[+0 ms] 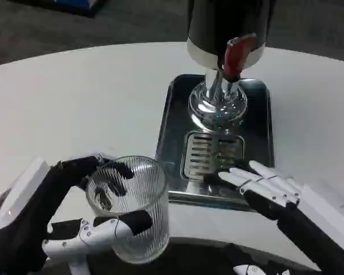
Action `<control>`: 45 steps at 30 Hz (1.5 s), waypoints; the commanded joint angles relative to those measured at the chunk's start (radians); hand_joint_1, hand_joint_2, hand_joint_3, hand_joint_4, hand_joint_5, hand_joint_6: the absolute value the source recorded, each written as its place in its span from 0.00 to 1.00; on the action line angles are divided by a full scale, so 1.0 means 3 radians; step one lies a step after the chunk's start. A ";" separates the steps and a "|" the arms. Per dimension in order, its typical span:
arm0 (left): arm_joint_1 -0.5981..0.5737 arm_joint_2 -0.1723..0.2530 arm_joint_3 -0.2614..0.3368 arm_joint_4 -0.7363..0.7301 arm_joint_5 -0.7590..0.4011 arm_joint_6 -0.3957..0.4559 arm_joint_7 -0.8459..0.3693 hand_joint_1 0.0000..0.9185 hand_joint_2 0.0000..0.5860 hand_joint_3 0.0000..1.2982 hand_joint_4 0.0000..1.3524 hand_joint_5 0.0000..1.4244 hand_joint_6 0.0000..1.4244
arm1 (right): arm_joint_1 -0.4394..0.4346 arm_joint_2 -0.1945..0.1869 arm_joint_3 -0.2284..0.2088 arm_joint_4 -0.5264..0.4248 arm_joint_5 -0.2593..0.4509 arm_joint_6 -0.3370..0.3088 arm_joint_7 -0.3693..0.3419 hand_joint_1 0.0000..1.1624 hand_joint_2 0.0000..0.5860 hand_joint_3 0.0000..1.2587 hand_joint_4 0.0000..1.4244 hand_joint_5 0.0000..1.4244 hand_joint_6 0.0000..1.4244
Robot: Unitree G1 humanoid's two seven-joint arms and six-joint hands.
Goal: Grasp the cup under the faucet to collect the drink, then remove the cup.
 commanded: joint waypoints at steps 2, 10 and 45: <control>-0.0001 -0.0009 -0.0020 -0.0096 -0.0030 -0.0030 -0.0006 0.74 0.12 0.56 0.54 0.50 0.37 | 0.0048 0.0031 -0.0015 -0.0053 0.0018 0.0015 0.0016 0.43 0.75 0.13 0.09 0.03 0.04; -0.0021 -0.0005 -0.0009 -0.0110 -0.0035 -0.0022 -0.0002 0.74 0.12 0.56 0.54 0.50 0.37 | 0.0011 0.0056 0.0014 -0.0029 0.0007 0.0032 0.0008 0.43 0.75 0.14 0.09 0.03 0.04; -0.1169 0.0143 -0.0143 0.1614 0.0392 -0.0658 0.0530 0.74 0.12 0.56 0.54 0.50 0.37 | 0.0018 0.0174 0.0181 -0.0064 -0.0128 0.0187 0.0008 0.43 0.75 0.14 0.09 0.03 0.04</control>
